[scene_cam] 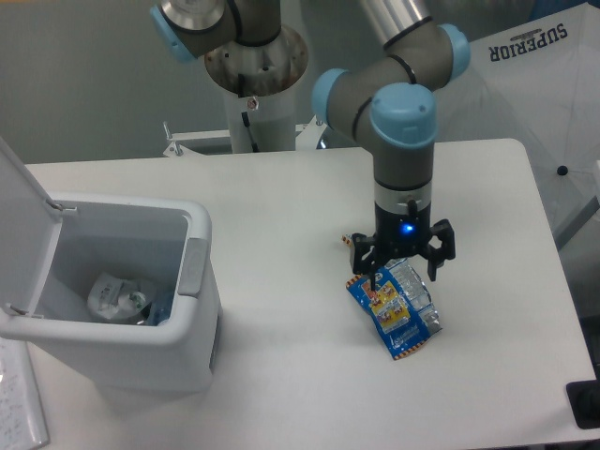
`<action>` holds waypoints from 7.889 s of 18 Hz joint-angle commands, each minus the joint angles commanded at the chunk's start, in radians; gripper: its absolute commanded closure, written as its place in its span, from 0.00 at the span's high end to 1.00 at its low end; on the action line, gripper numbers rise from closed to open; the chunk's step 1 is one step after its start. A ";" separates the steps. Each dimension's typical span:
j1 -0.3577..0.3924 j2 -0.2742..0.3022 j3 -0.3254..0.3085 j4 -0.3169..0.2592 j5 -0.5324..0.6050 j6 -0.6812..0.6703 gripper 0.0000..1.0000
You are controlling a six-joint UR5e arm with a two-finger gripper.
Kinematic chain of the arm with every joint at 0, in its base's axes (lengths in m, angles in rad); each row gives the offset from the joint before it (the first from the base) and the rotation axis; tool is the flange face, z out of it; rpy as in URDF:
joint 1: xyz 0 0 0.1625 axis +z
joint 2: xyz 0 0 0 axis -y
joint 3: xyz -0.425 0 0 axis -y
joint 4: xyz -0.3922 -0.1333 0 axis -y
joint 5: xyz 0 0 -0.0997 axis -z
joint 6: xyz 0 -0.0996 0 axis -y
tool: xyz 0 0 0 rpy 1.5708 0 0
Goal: Place the trash in the trash can
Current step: 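Move the gripper back over the blue snack bag, then lower the gripper onto the snack bag's crimped end and close, then lift the snack bag and carry it over the trash bin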
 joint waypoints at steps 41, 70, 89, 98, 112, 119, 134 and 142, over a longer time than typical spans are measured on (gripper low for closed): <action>-0.005 0.005 -0.195 0.005 0.169 -0.221 0.99; -0.008 -0.025 -0.170 0.005 0.172 -0.219 0.44; 0.005 -0.003 -0.039 -0.012 0.065 -0.213 0.00; -0.006 0.041 0.201 -0.014 -0.251 -0.334 0.00; -0.159 0.202 0.357 -0.014 -0.448 -0.789 0.00; -0.264 0.325 0.333 -0.015 -0.445 -0.912 0.00; -0.452 0.358 0.377 -0.011 -0.451 -1.004 0.00; -0.521 0.276 0.396 -0.003 -0.465 -1.001 0.00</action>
